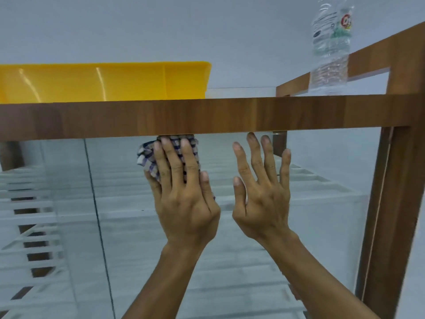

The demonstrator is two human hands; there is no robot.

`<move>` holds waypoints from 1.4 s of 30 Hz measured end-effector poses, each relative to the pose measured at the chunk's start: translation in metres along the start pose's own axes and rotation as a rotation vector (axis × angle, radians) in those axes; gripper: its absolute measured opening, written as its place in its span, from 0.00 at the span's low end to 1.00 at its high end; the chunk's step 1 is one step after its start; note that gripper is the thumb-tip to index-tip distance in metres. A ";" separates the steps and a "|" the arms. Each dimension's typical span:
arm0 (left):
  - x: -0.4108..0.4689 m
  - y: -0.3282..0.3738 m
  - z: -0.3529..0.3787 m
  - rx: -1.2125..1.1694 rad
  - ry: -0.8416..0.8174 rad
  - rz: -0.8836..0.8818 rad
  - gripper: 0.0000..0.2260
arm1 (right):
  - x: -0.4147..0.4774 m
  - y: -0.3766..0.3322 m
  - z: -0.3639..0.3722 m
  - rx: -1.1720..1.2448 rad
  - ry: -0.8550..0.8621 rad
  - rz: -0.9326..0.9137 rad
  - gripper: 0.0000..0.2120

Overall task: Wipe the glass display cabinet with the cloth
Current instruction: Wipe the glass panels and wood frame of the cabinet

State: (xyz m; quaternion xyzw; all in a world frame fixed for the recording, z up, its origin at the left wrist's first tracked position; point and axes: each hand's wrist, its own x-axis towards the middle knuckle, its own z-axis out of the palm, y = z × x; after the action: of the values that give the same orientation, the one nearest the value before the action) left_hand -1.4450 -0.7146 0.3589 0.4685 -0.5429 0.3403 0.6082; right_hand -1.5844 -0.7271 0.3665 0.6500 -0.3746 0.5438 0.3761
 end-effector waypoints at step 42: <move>-0.056 0.227 0.101 0.062 -0.264 0.520 0.25 | -0.045 0.231 -0.110 0.281 0.080 0.108 0.25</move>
State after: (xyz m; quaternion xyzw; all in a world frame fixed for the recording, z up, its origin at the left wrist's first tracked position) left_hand -1.6994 -0.7289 0.3464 0.3723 -0.7084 0.4373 0.4102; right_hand -1.8434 -0.7260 0.3551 0.6529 -0.3139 0.6359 0.2660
